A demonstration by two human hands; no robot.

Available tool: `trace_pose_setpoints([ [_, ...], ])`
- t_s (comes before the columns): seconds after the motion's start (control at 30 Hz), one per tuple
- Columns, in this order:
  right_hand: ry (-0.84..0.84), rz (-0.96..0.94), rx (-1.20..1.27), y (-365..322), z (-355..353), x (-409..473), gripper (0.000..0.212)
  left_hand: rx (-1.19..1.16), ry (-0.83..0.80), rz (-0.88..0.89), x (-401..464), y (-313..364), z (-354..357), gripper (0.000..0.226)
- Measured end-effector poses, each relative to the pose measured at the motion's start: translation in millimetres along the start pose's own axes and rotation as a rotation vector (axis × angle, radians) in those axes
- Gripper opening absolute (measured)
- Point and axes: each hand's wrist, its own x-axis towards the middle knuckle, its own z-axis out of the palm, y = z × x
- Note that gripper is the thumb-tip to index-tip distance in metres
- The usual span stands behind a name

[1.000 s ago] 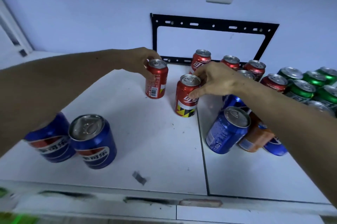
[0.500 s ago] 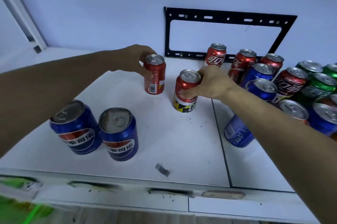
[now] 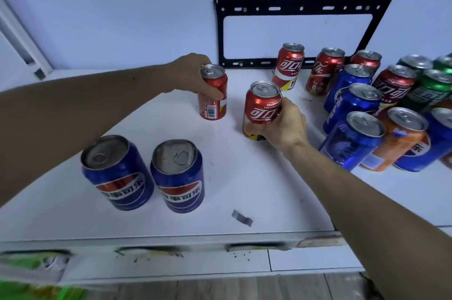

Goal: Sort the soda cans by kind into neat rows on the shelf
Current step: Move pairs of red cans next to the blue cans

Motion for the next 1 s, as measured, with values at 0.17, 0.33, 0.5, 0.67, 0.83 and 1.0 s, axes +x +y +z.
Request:
trace_pose_setpoints([
  [0.17, -0.004, -0.01, 0.017, 3, -15, -16, 0.079, 0.022, -0.043, 0.043, -13, 11, -3, 0.054],
  [0.33, -0.018, -0.056, 0.013, 10, -36, -43, 0.07, -0.021, -0.12, 0.063, -33, 35, -4, 0.055],
  [0.5, -0.062, -0.079, 0.044, 15, -59, -68, 0.072, 0.03, -0.162, 0.103, -59, 63, 3, 0.065],
  [0.67, -0.128, -0.122, 0.072, 26, -79, -93, 0.079, 0.155, -0.225, 0.16, -90, 90, 17, 0.064],
  [0.83, -0.177, -0.15, 0.077, 35, -86, -114, 0.076, 0.3, -0.263, 0.183, -118, 110, 36, 0.066],
  [1.0, -0.203, -0.159, 0.082, 43, -78, -123, 0.082, 0.537, -0.265, 0.137, -141, 122, 51, 0.068],
])
